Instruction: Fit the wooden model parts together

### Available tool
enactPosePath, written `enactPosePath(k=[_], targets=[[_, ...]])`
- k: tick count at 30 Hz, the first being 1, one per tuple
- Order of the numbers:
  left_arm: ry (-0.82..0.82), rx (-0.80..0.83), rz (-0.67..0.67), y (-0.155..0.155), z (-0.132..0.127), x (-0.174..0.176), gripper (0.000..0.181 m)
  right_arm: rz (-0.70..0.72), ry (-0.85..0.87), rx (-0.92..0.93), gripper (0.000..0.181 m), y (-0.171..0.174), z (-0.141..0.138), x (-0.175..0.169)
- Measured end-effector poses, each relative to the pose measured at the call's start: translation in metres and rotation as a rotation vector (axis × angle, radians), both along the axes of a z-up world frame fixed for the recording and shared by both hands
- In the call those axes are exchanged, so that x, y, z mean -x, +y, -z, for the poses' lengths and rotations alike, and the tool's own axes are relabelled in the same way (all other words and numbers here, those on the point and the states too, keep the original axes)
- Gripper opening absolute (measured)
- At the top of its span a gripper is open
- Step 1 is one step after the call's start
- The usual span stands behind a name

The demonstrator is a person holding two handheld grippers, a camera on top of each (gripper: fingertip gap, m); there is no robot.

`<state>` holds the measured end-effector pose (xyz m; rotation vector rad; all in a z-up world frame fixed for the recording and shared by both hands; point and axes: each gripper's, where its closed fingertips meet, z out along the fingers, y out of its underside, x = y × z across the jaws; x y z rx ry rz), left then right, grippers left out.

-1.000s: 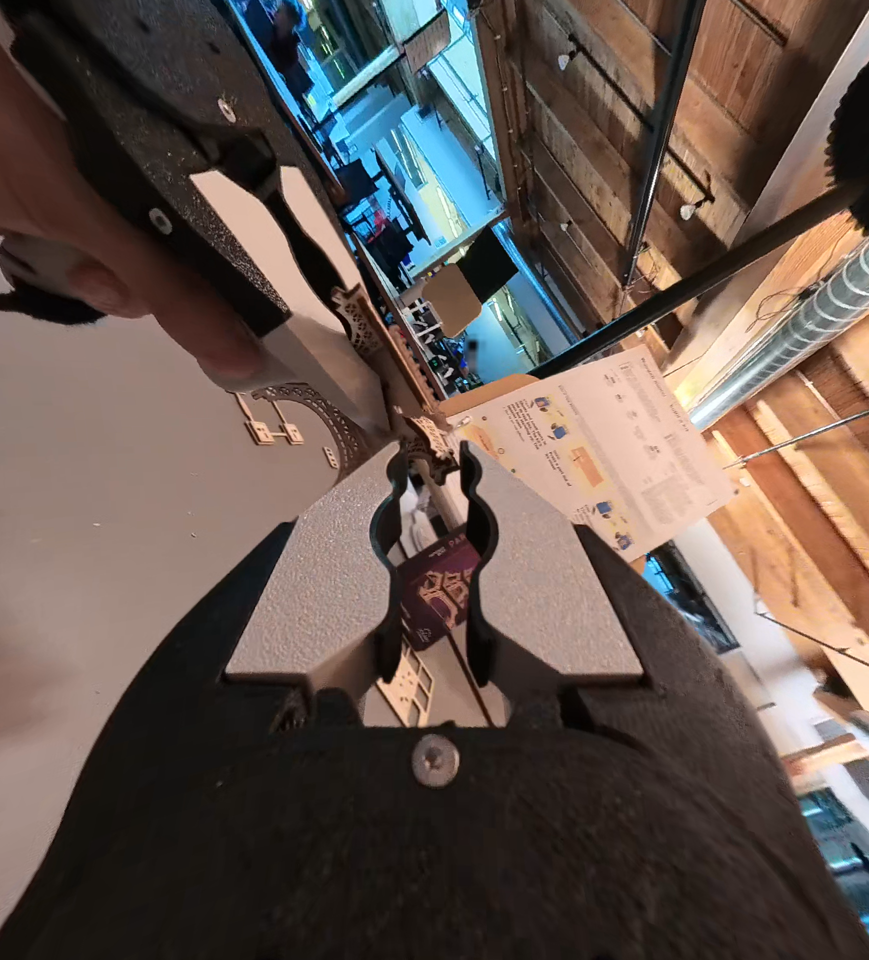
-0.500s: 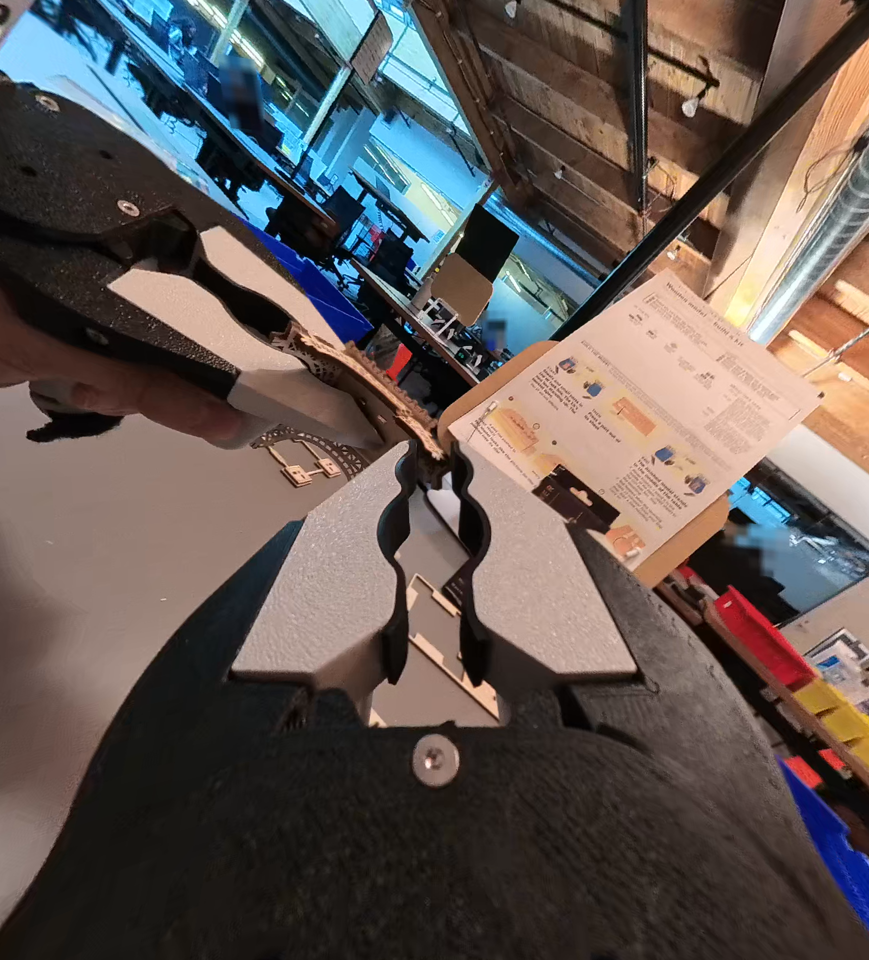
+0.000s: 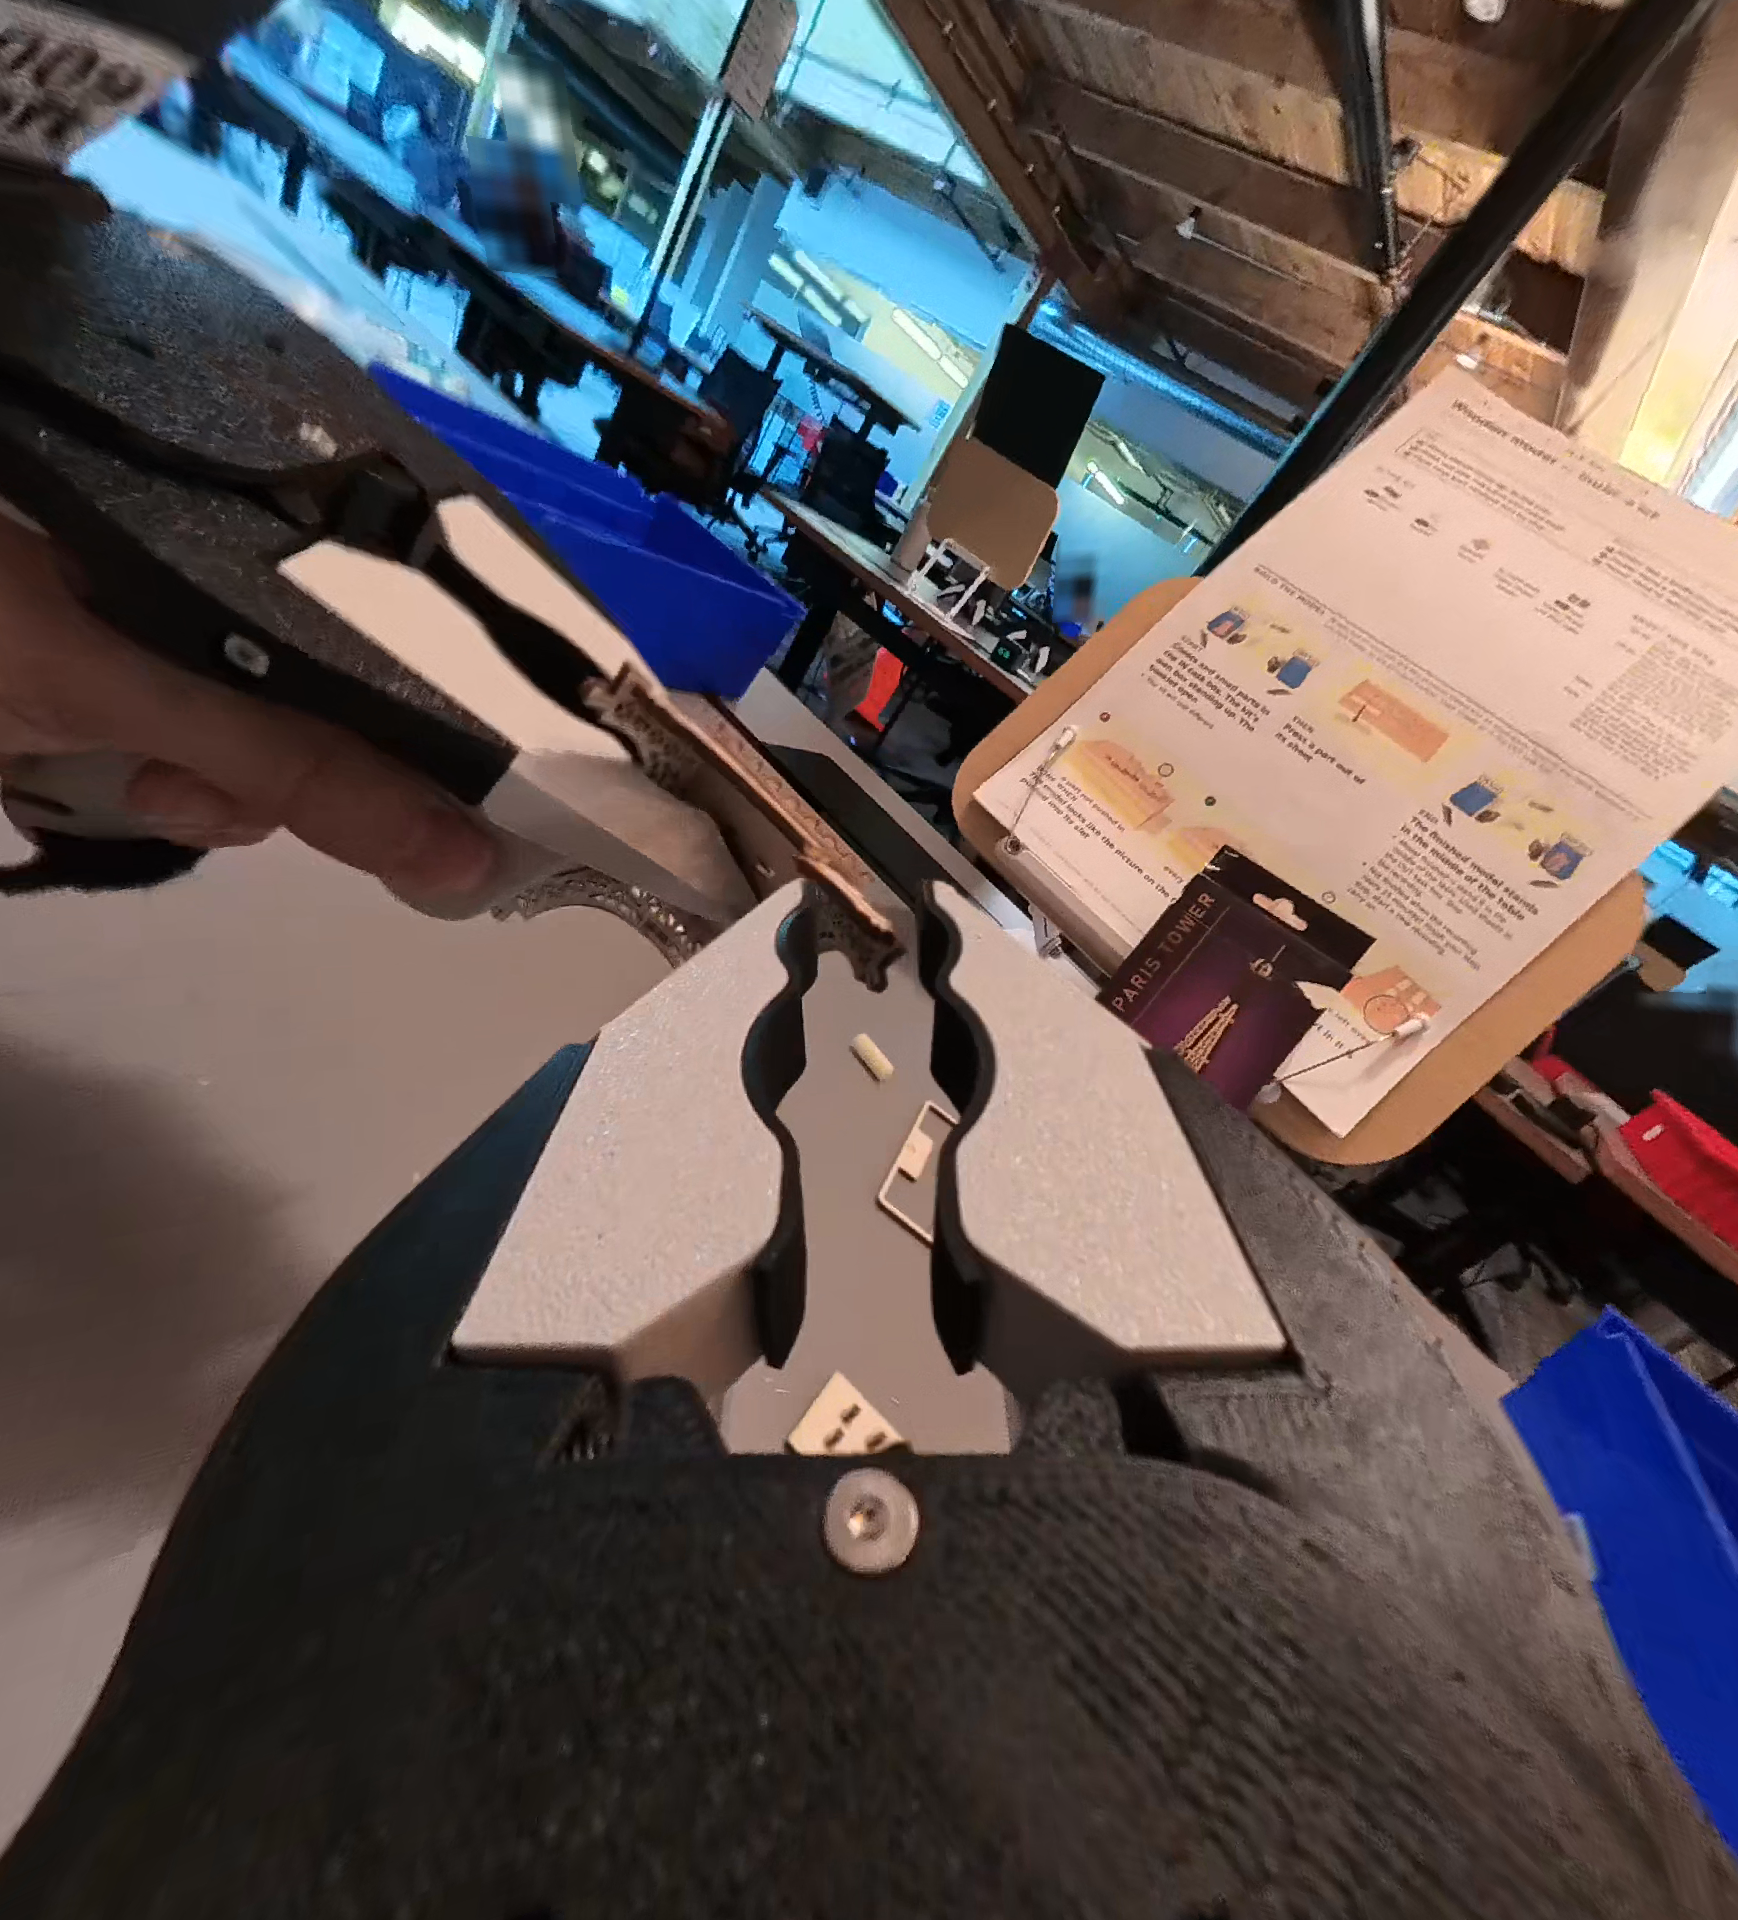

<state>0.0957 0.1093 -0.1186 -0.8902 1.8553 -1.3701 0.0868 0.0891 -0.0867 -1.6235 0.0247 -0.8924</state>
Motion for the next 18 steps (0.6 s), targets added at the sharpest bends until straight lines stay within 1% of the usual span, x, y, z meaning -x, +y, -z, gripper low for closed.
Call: enactPosePath(k=[3, 7, 9, 12, 18], targets=[[0.006, -0.008, 0.006, -0.0015, 0.0028, 0.0008, 0.006, 0.035, -0.09, 0.109, 0.017, 0.0016, 0.0079, -0.0014], [0.008, -0.02, 0.01, -0.0026, 0.0055, 0.002, 0.006, 0.09, -0.209, 0.201, 0.012, 0.0019, 0.0102, -0.0029], [-0.004, -0.021, 0.013, -0.0027, 0.0051, 0.002, 0.006, 0.101, -0.239, 0.222, 0.009, 0.0016, 0.01, -0.0027], [-0.034, -0.019, 0.014, -0.0023, 0.0017, 0.0012, 0.006, 0.112, -0.196, 0.204, 0.009, 0.0015, 0.008, -0.0036], [-0.041, 0.011, 0.03, -0.0036, 0.0009, -0.0006, 0.006, 0.117, -0.104, 0.165, 0.009, 0.0, 0.008, -0.0058]])
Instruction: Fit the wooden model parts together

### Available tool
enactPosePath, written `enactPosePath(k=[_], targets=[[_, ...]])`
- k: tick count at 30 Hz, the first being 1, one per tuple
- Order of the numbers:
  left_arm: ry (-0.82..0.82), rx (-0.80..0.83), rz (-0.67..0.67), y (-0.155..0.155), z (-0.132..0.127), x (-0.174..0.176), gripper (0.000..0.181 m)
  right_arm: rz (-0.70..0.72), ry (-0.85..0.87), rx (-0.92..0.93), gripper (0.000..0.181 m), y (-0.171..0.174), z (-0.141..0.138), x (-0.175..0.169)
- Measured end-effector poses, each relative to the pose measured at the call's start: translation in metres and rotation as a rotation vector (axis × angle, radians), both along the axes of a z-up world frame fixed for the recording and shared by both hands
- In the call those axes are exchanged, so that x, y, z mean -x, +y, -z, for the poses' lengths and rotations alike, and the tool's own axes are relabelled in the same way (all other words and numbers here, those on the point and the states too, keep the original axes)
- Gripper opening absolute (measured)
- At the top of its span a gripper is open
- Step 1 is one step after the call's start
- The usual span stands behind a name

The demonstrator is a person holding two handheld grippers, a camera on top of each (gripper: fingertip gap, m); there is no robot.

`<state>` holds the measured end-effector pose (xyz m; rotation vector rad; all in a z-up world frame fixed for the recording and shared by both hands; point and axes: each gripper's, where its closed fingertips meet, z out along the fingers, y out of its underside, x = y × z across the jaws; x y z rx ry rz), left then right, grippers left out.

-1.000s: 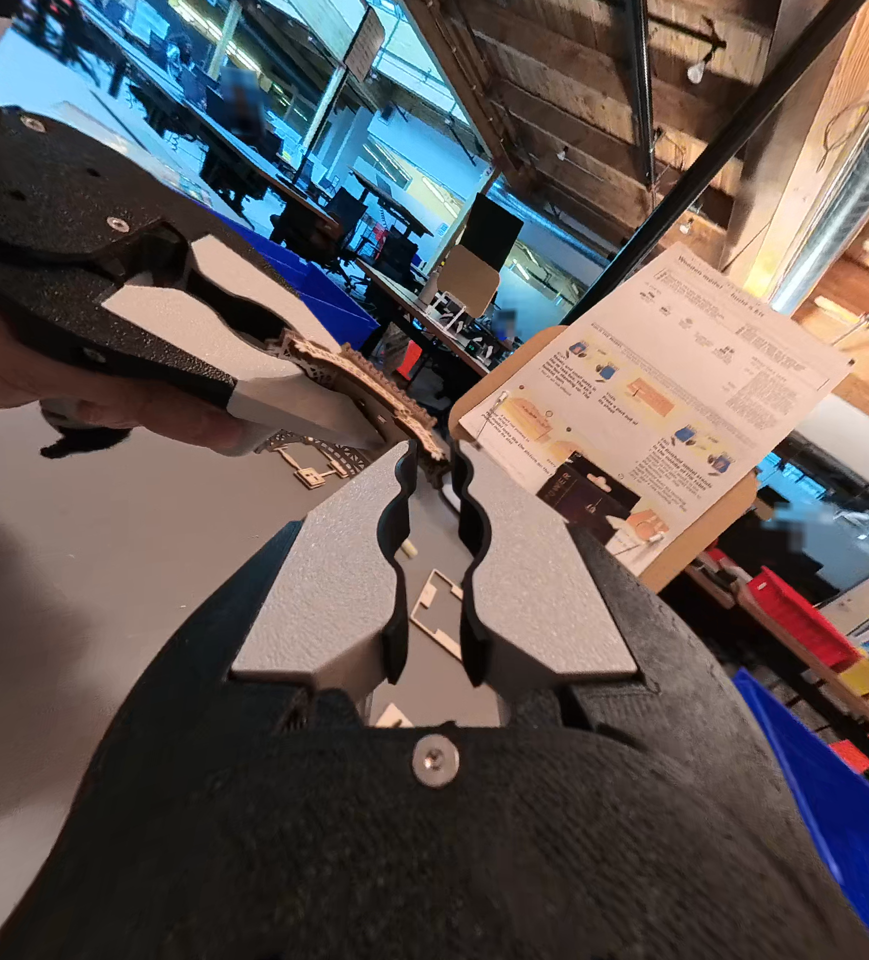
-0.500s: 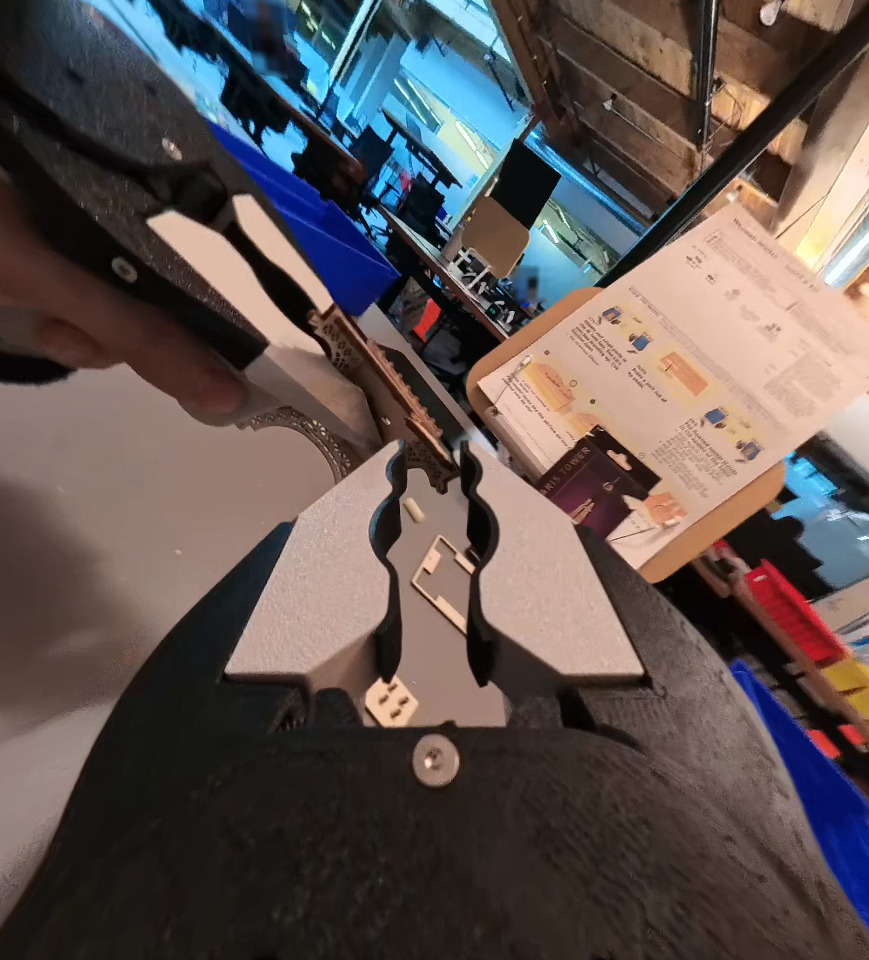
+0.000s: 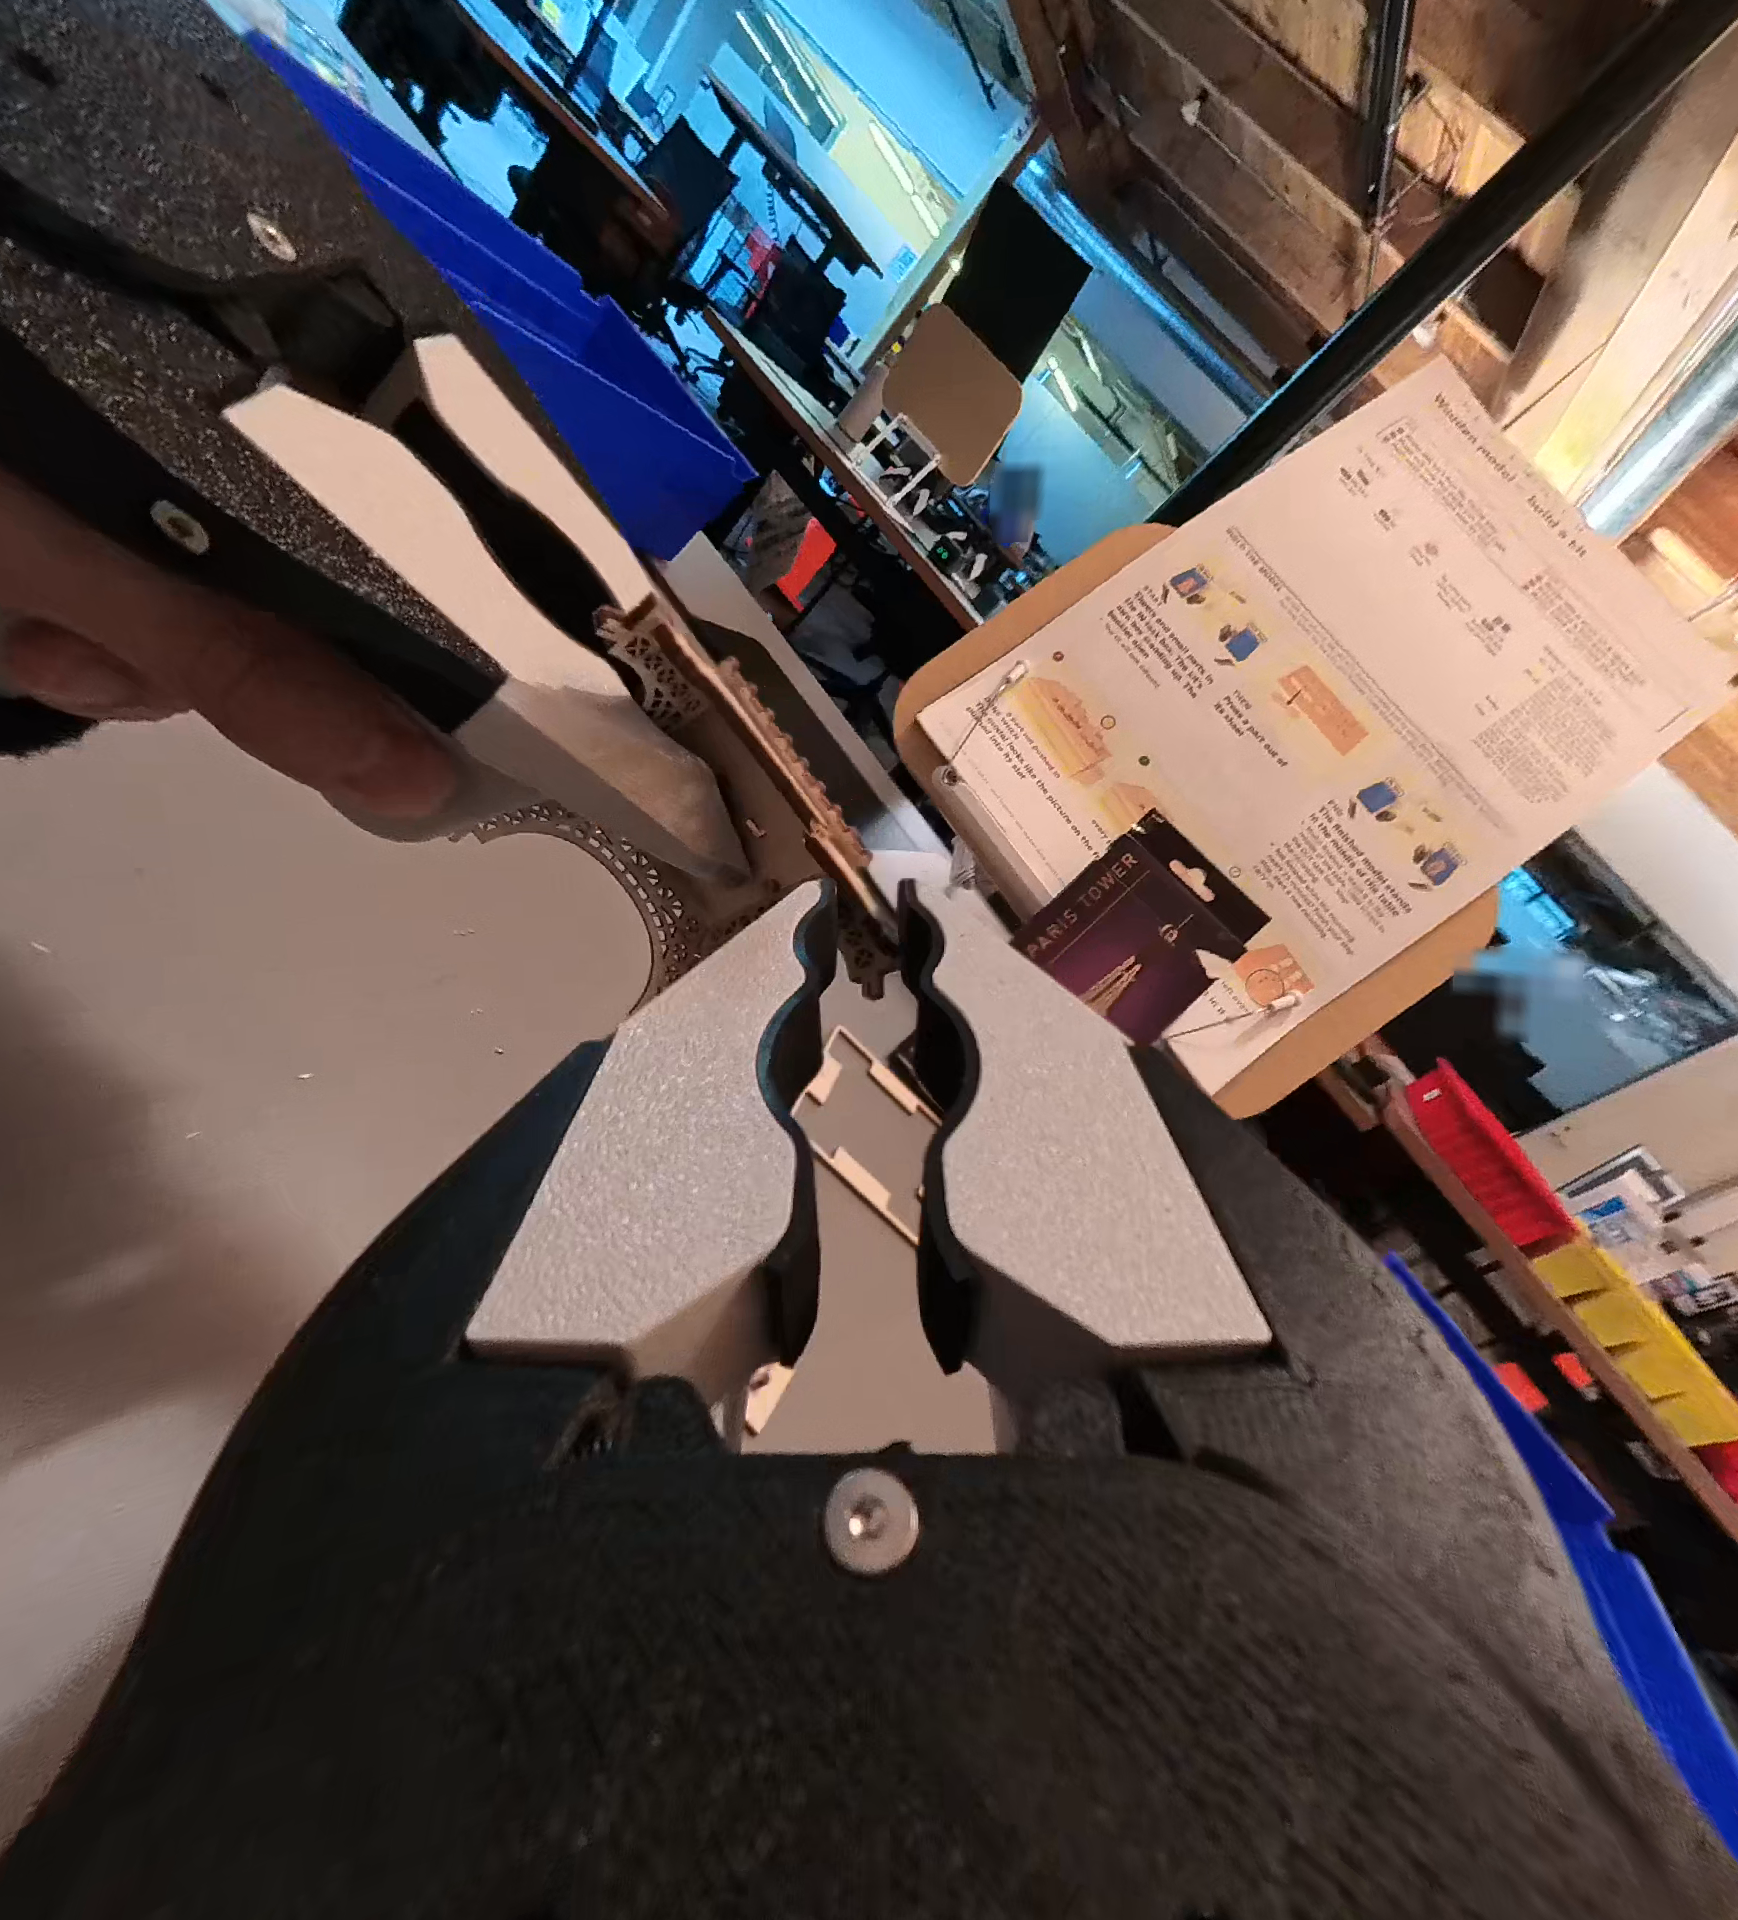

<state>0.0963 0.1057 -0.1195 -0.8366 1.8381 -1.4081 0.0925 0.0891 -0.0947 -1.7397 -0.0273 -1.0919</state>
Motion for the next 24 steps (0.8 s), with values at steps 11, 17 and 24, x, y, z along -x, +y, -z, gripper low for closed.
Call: enactPosePath(k=[11, 17, 24], targets=[[-0.006, -0.021, -0.012, -0.0016, 0.0021, -0.0006, 0.006, 0.028, -0.139, 0.081, 0.012, 0.0036, 0.0015, 0.002], [-0.063, -0.069, -0.022, -0.0007, -0.0017, -0.0007, 0.006, 0.05, -0.209, 0.154, 0.006, 0.0034, 0.0013, 0.0029], [-0.072, -0.053, -0.023, -0.0012, -0.0028, -0.0023, 0.006, 0.067, -0.1, 0.084, 0.006, 0.0011, 0.0011, -0.0004]])
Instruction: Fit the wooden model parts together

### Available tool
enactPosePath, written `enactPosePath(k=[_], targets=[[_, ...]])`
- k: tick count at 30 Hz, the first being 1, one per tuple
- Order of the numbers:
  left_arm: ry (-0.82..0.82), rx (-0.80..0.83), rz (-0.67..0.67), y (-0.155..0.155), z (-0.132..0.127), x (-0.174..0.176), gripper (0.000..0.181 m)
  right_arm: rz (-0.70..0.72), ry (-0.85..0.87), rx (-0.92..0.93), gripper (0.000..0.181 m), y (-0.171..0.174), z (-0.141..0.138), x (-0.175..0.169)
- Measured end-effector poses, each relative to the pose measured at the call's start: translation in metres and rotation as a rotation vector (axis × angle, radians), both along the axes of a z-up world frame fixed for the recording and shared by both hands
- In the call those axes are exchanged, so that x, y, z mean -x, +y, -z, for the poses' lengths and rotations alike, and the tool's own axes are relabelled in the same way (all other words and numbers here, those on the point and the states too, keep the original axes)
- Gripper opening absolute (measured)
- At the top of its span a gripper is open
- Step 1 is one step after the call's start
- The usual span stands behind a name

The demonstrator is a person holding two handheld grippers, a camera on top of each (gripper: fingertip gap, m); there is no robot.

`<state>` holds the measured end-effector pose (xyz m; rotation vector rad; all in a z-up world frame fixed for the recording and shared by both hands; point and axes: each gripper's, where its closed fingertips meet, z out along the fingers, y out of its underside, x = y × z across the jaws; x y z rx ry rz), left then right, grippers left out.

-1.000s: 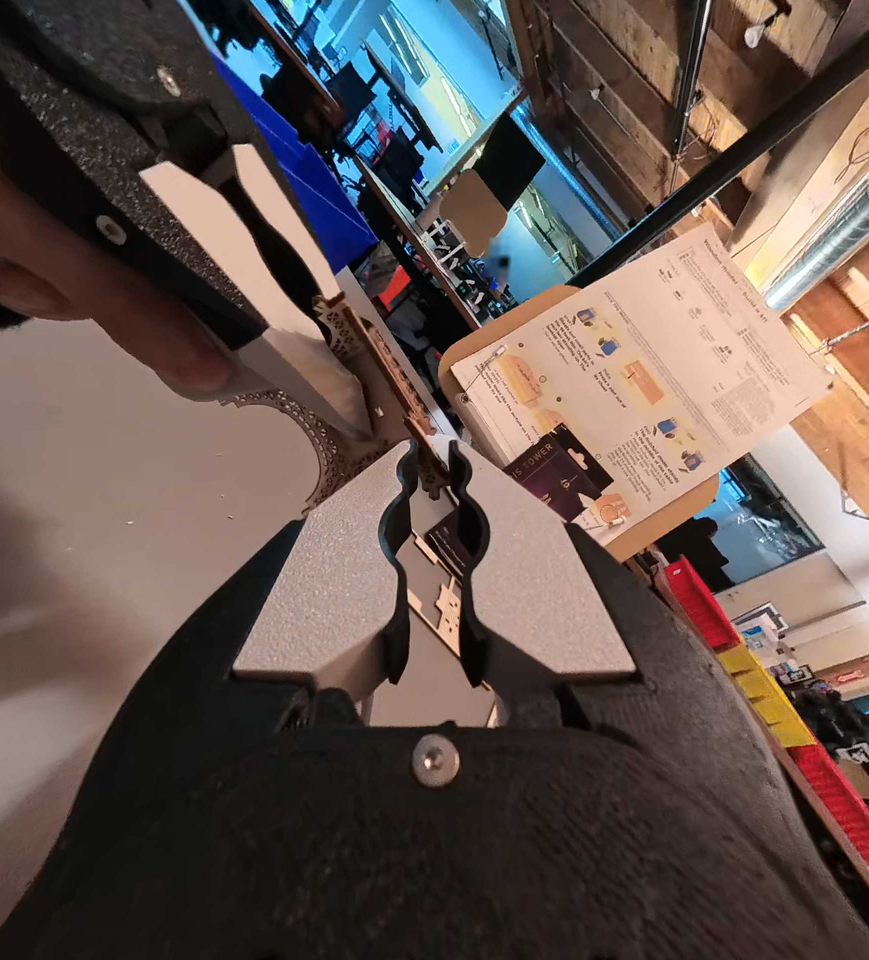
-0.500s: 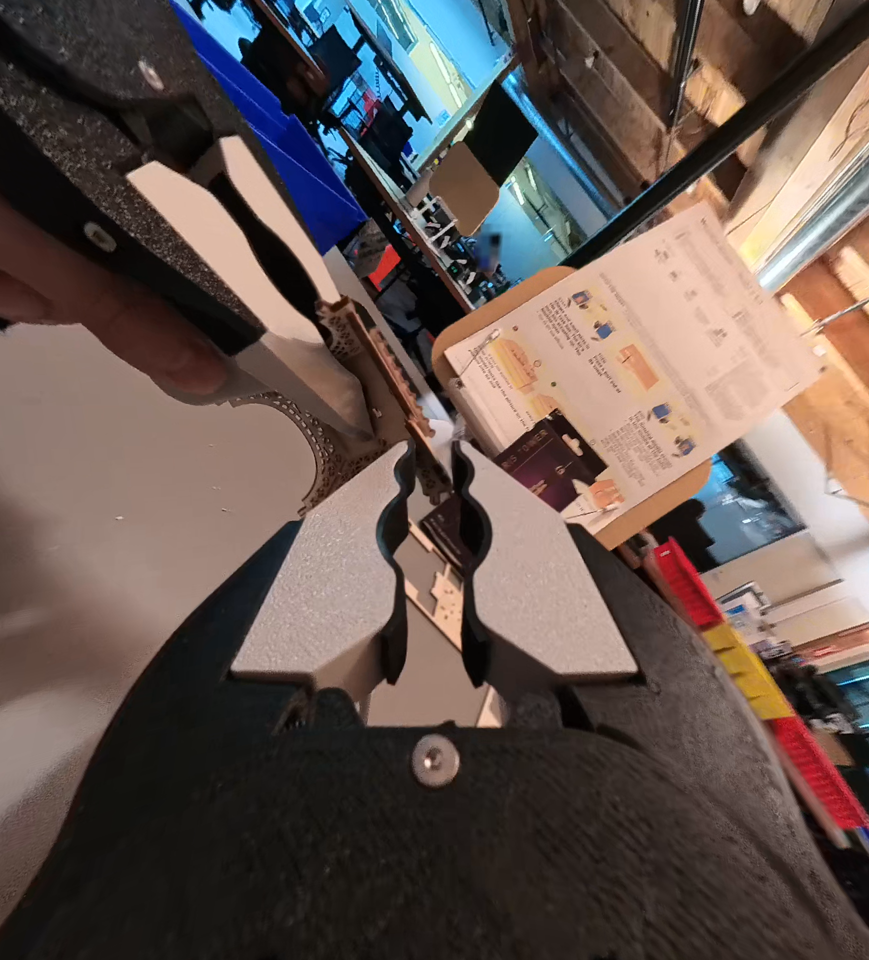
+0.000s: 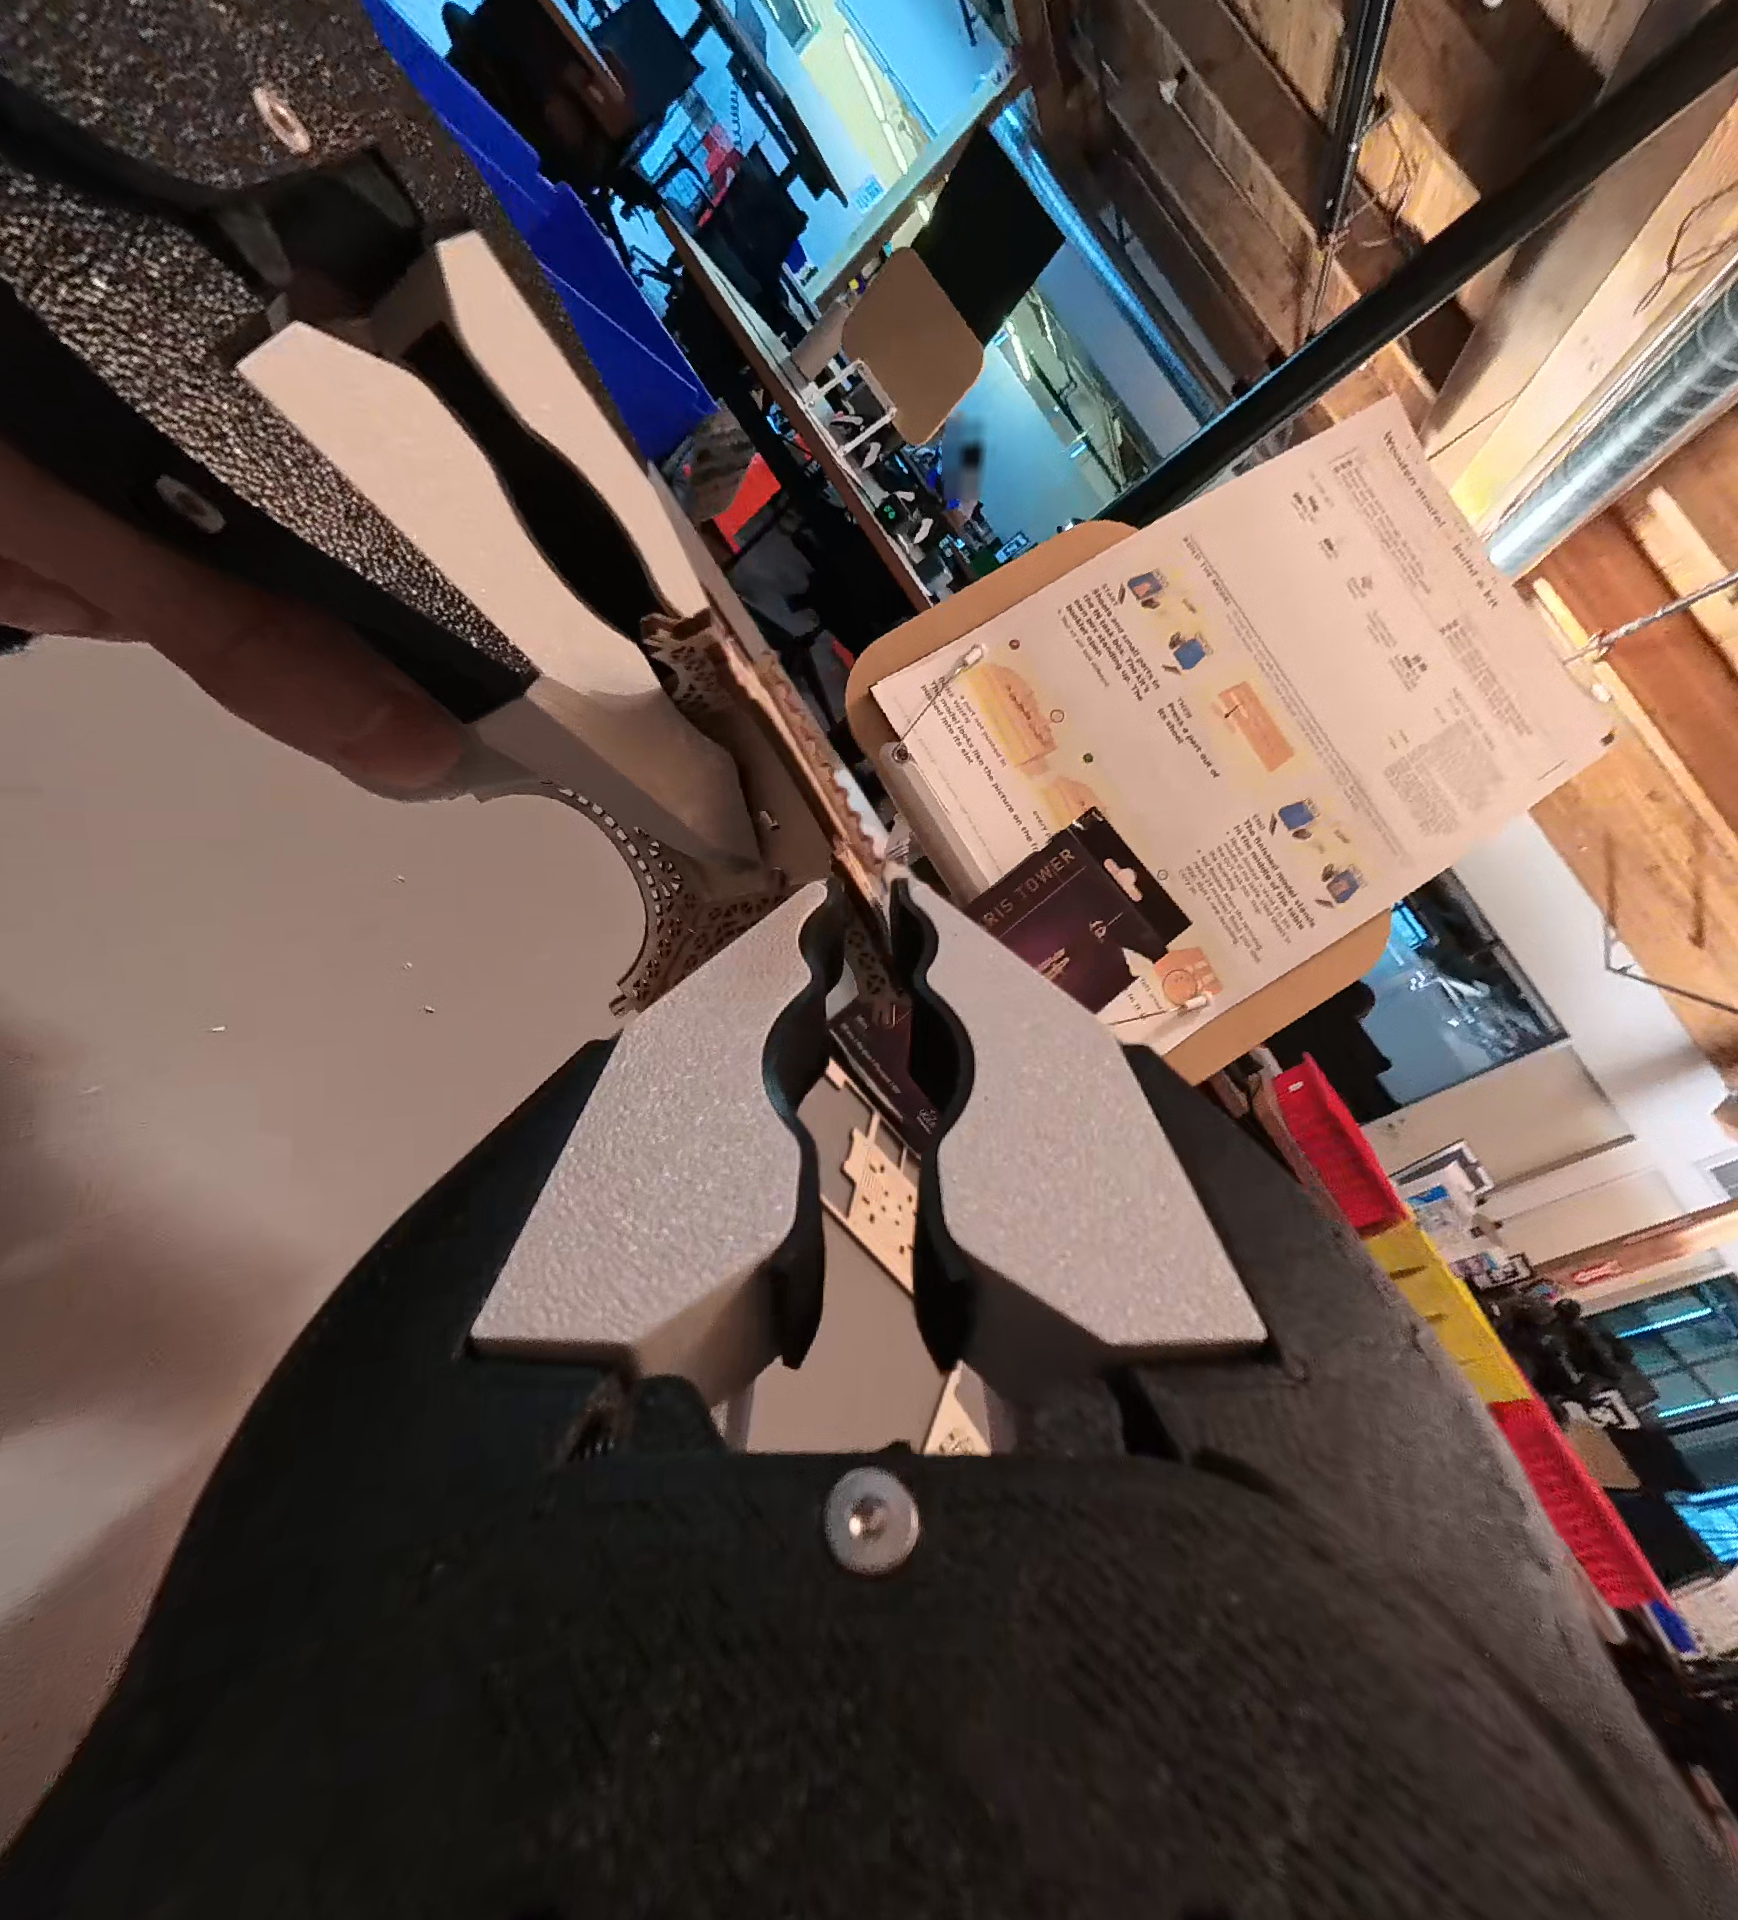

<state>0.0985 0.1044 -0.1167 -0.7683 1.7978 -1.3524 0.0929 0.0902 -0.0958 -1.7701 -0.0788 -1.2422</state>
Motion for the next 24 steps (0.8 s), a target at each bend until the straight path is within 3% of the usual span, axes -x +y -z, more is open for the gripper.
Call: enactPosePath(k=[9, 12, 24], targets=[[0.002, 0.025, 0.004, 0.0008, 0.0074, -0.0026, 0.006, 0.017, 0.116, -0.043, 0.007, 0.001, 0.0083, -0.0041], [-0.017, 0.01, -0.004, 0.0011, 0.0073, -0.0029, 0.006, 0.018, 0.07, -0.022, 0.006, 0.0015, 0.0085, -0.0041], [-0.151, -0.197, -0.066, 0.005, 0.0008, -0.0047, 0.006, 0.06, 0.036, -0.017, 0.004, 0.0022, 0.0078, -0.0052]])
